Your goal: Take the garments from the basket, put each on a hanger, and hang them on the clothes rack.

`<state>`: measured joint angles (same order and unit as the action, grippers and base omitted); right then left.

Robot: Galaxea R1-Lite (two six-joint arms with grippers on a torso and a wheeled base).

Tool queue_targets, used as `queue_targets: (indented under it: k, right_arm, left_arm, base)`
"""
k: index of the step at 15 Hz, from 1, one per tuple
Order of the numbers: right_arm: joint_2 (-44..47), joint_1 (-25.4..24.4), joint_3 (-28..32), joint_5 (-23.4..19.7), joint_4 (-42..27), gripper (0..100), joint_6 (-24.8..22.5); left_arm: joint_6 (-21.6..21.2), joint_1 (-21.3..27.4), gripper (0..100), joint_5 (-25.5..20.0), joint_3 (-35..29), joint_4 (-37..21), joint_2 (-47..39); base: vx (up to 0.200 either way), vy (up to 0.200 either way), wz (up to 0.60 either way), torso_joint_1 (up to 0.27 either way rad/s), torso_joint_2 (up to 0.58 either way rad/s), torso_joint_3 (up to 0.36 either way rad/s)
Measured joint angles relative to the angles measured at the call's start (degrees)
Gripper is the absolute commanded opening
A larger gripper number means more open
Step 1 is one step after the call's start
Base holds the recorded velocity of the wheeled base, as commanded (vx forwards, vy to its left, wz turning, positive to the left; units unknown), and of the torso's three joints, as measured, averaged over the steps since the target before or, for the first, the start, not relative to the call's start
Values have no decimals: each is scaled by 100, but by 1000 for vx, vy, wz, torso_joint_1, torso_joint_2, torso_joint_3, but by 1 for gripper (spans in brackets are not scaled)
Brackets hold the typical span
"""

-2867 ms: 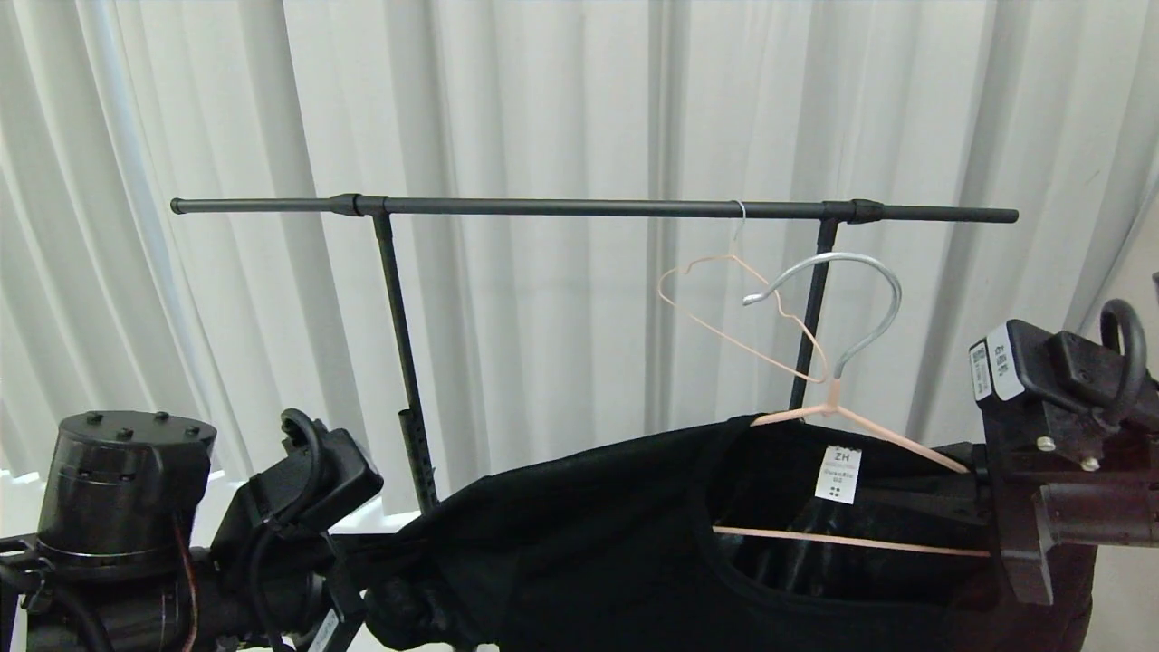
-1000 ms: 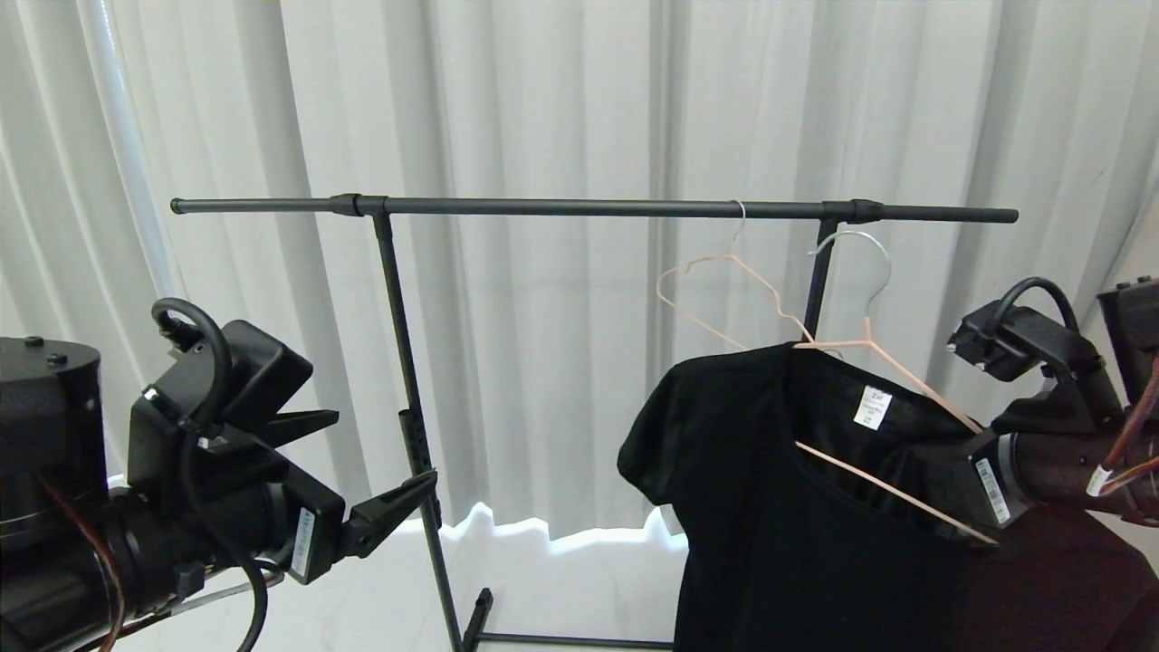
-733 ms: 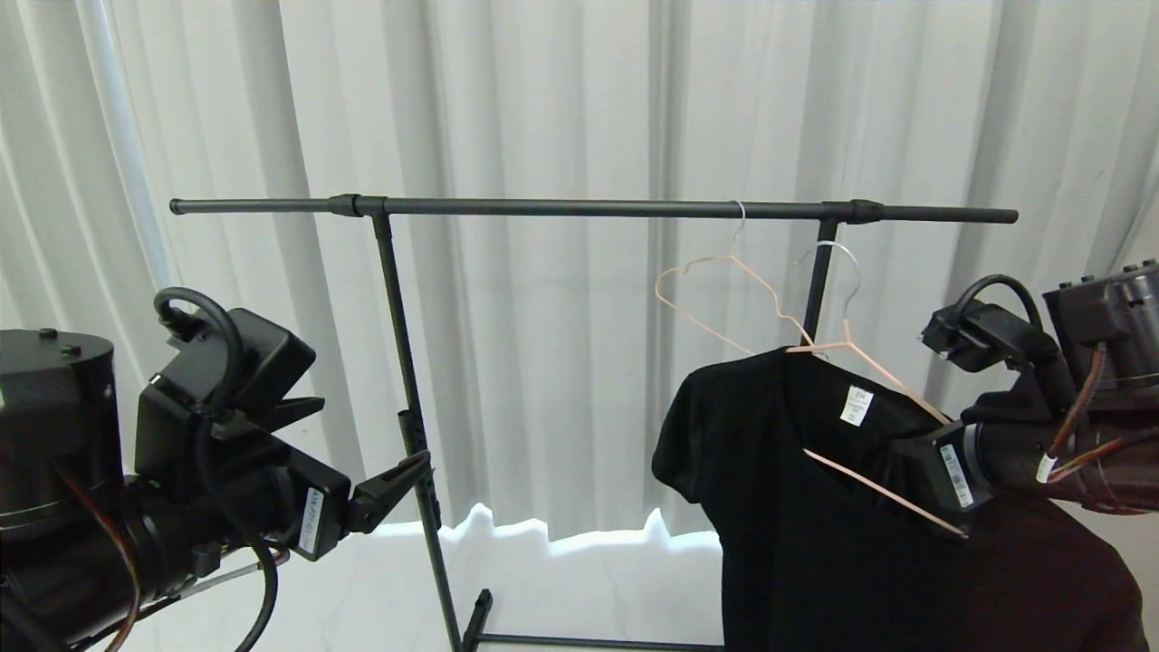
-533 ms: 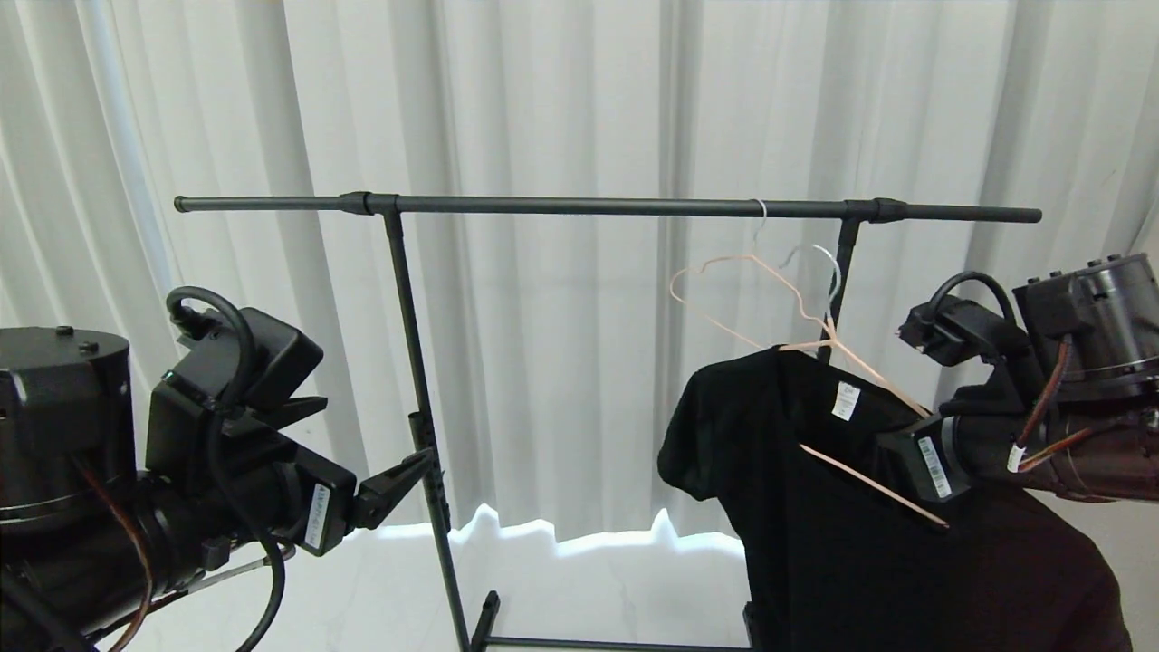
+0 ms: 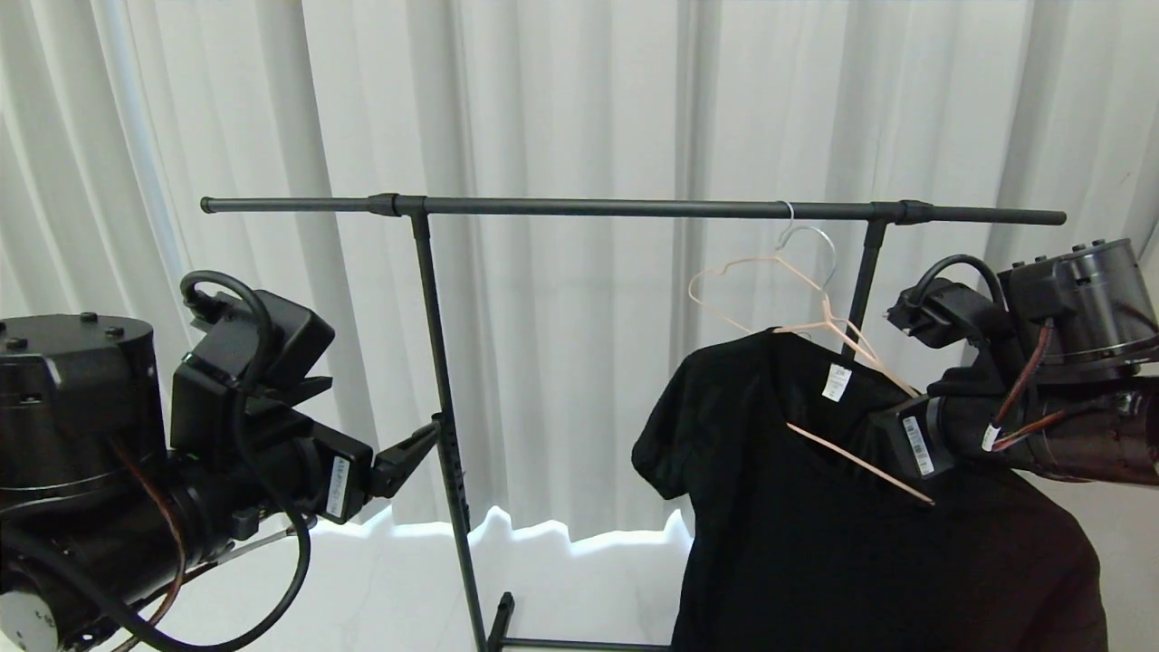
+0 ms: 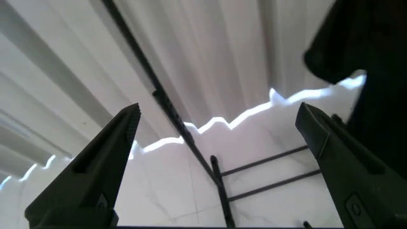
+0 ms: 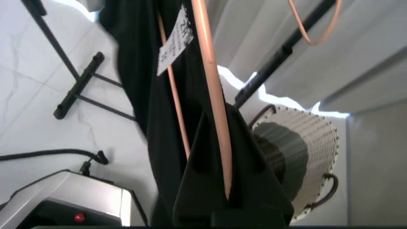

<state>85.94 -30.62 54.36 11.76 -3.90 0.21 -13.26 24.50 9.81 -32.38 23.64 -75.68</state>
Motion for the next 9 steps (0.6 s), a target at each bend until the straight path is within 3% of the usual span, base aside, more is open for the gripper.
queue_targets:
  k: [5,9]
  right_arm:
    - [0,-188,118,11,5,0,0]
    - [44,-210,313,9,5,0,4]
  left_arm:
    - [-11,9,100,190,-11,44,-150]
    - [-9,51,100,197,-4,45,-161]
  base:
    - [0,0,0,0,0,0]
    - [200,0,0,-7,4,4]
